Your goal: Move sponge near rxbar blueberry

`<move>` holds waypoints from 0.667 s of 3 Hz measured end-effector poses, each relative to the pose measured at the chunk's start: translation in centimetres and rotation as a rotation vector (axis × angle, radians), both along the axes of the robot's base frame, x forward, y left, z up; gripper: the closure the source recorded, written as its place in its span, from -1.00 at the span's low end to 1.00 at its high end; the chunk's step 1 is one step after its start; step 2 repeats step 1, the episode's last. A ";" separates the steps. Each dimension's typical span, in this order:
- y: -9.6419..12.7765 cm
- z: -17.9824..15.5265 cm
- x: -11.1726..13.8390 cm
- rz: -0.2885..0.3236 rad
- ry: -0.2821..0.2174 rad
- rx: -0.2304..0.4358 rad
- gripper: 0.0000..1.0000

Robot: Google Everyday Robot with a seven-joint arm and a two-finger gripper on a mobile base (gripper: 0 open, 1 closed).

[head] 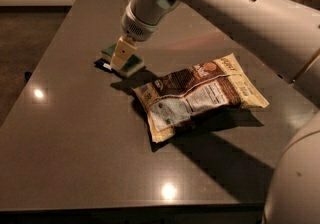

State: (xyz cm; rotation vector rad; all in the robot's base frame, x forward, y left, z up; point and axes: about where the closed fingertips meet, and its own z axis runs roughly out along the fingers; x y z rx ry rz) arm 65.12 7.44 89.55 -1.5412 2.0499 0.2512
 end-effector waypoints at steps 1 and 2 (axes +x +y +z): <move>0.0 0.0 0.0 0.000 0.000 0.000 -1.00; 0.0 0.0 0.0 0.000 0.000 0.000 -1.00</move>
Offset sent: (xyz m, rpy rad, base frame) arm 0.0000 0.0000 0.0000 0.0000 0.0000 0.0000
